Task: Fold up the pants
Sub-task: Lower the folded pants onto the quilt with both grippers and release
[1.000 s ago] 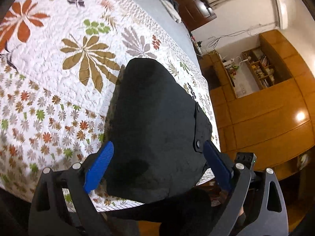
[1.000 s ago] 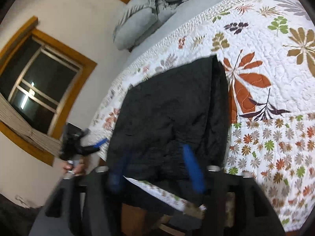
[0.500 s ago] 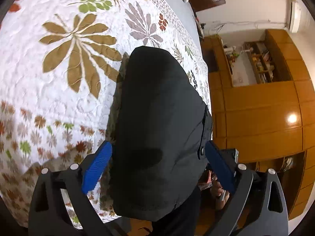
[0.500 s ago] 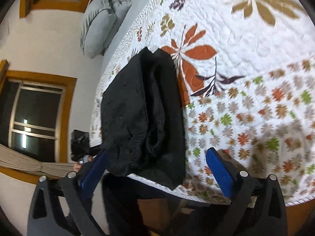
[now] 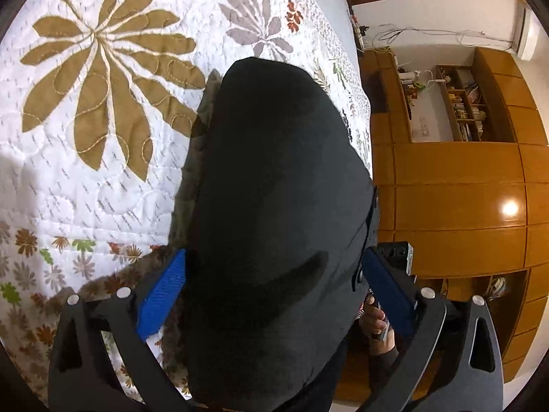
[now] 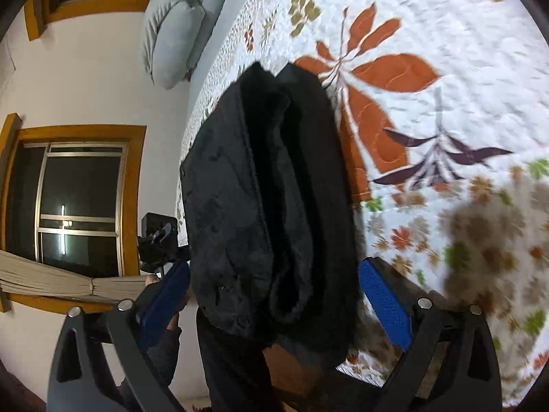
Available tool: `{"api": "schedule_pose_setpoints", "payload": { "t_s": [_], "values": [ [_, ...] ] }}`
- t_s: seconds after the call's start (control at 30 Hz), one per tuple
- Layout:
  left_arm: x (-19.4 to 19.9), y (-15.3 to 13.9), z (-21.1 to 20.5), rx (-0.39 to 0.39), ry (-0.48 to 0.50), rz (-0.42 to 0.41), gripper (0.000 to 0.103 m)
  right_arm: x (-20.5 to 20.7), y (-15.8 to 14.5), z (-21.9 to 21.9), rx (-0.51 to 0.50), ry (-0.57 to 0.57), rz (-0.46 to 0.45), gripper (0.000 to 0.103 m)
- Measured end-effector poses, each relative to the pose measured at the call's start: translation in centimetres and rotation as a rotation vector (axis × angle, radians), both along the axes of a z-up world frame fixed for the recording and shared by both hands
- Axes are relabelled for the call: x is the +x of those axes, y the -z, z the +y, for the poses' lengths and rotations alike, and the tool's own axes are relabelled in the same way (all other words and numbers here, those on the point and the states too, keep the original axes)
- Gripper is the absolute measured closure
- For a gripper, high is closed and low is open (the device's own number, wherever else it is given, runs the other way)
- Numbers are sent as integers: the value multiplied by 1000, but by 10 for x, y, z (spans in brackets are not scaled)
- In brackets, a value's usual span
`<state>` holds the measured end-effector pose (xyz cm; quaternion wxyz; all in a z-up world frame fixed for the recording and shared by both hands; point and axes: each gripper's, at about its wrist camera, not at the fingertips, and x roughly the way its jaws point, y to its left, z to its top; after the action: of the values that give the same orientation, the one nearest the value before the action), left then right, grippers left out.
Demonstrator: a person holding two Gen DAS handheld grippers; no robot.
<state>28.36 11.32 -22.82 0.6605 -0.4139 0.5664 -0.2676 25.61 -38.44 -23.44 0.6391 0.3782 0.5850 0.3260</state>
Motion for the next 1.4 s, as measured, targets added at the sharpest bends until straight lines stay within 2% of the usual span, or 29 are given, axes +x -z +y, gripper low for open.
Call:
{"api": "schedule_pose_setpoints", "payload": {
  "t_s": [0.23,0.43,0.63,0.67,0.7,0.73,0.8,0.9,0.97,1.1,1.4],
  "values": [
    [12,6,-20,9,48,6,3,6,6,24,14,-37,12,3],
    [20,12,-21,-4,72,17,3,11,8,15,38,-38,20,4],
    [23,15,-35,69,106,15,5,10,7,33,-8,-66,-7,3],
    [23,14,-37,88,104,17,10,9,7,35,-16,-72,-13,3],
    [23,13,-39,88,106,21,26,9,6,38,-26,-75,-16,3],
    [24,13,-39,81,104,36,28,9,6,39,-25,-77,-21,3],
    [24,12,-38,77,93,41,41,6,2,46,-47,-93,-39,20],
    [25,7,-36,63,75,26,50,2,-6,49,-33,-102,-67,47],
    [26,2,-37,60,71,8,54,1,-11,50,-27,-108,-85,56],
    [28,-10,-33,49,64,-25,59,-1,-25,53,-11,-115,-112,63],
    [37,-43,-15,62,45,-94,61,13,-48,74,19,-115,-159,65]
  ]
}}
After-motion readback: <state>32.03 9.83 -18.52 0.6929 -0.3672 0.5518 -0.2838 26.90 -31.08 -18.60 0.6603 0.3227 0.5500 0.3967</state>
